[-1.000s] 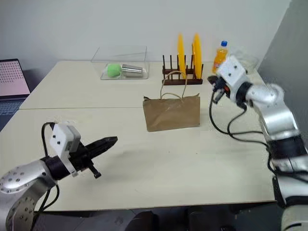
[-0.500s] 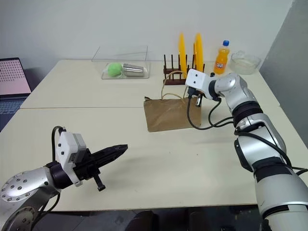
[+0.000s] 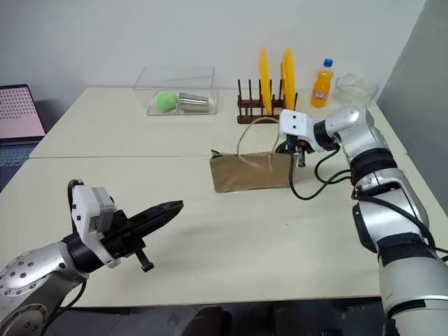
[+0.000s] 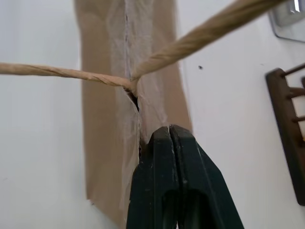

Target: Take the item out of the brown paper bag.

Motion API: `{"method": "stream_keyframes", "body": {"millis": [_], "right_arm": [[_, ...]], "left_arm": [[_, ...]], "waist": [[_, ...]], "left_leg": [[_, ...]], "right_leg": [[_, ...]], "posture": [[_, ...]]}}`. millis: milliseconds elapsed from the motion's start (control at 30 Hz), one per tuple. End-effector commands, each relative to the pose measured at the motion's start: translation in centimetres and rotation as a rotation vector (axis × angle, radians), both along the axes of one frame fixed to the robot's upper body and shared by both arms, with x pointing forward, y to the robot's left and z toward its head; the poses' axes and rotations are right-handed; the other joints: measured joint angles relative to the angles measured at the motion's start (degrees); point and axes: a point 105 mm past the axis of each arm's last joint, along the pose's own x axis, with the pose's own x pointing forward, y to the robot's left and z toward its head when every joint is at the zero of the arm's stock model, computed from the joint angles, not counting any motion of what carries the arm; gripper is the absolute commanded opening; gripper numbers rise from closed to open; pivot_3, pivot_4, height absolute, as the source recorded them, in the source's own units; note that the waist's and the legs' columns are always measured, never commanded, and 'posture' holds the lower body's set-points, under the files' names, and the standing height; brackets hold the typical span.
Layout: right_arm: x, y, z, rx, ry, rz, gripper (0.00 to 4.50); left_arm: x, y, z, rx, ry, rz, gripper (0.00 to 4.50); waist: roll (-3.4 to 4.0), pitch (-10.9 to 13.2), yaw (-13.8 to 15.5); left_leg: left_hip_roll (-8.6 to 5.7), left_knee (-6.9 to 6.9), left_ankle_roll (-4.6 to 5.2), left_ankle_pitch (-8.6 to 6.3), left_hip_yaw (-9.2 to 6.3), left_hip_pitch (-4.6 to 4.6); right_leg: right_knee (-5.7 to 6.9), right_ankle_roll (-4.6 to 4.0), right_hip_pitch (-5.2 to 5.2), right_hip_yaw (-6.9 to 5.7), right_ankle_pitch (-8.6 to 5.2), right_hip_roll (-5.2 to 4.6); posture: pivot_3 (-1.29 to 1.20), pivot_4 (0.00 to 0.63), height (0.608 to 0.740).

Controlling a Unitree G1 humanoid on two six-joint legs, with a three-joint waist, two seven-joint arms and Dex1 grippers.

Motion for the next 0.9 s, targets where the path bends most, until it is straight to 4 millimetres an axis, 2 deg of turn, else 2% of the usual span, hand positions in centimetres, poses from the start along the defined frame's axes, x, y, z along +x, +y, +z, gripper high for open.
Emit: {"method": "stream_keyframes", "body": {"millis": [33, 200, 333, 433, 600, 767, 900], "right_arm": [[-1.5, 0.0, 0.2, -0.002, 0.011, 0.079, 0.04], [-3.6, -0.1, -1.3, -0.025, 0.047, 0.13, 0.04], [-4.6, 0.2, -1.2, -0.012, 0.043, 0.143, 0.04], [-4.9, 0.5, -0.5, 0.01, 0.014, 0.139, 0.04], [-6.1, 0.8, 2.1, 0.112, -0.075, 0.134, 0.04], [-8.9, 0.1, 3.4, 0.254, -0.088, 0.071, 0.04], [-12.0, -0.1, 3.0, 0.355, -0.031, 0.022, 0.04]], "left_arm": [[-0.4, -0.4, 1.3, 0.015, -0.06, -0.017, 0.0], [-0.3, -0.6, 1.5, 0.028, -0.062, -0.031, 0.0], [-0.2, -0.8, 1.5, 0.033, -0.059, -0.036, 0.0], [-0.1, -0.8, 1.6, 0.036, -0.06, -0.039, 0.0], [0.5, -0.6, 1.6, 0.061, -0.075, -0.039, 0.0], [1.3, -0.8, 1.6, 0.109, -0.085, -0.11, 0.0], [2.4, -1.4, 1.4, 0.223, -0.13, -0.232, 0.0]], "waist": [[0.0, 0.0, 0.02], [0.02, 0.01, 0.13], [0.04, 0.02, 0.08], [0.04, 0.03, 0.05], [0.05, 0.03, 0.26], [0.05, 0.04, 1.05], [0.07, 0.05, 1.59]], "left_leg": [[0.0, 0.0, 0.0, 0.0, 0.01, 0.01], [0.0, 0.0, 0.0, 0.0, -0.01, 0.0], [0.0, 0.0, -0.01, 0.0, 0.0, 0.01], [0.0, 0.0, -0.01, 0.0, 0.0, 0.01], [0.0, -0.01, -0.02, -0.01, -0.02, -0.02], [0.0, -0.03, -0.03, -0.02, -0.08, -0.08], [0.0, -0.04, -0.03, -0.02, -0.1, -0.11]], "right_leg": [[0.0, 0.0, 0.0, 0.01, 0.0, 0.0], [-0.01, 0.01, 0.01, -0.01, -0.01, 0.0], [-0.01, 0.02, 0.01, 0.0, -0.01, 0.0], [-0.02, 0.02, 0.0, -0.01, -0.02, 0.0], [-0.05, 0.02, 0.0, -0.02, -0.04, 0.0], [-0.15, 0.06, 0.0, -0.06, -0.06, 0.0], [-0.19, 0.28, -0.01, -0.1, -0.19, 0.0]], "posture": [[0.0, 0.15, 0.74], [0.0, 0.15, 0.74], [0.0, 0.15, 0.74], [0.0, 0.15, 0.74], [0.0, 0.15, 0.74], [0.0, 0.15, 0.74], [0.0, 0.15, 0.74]]}}
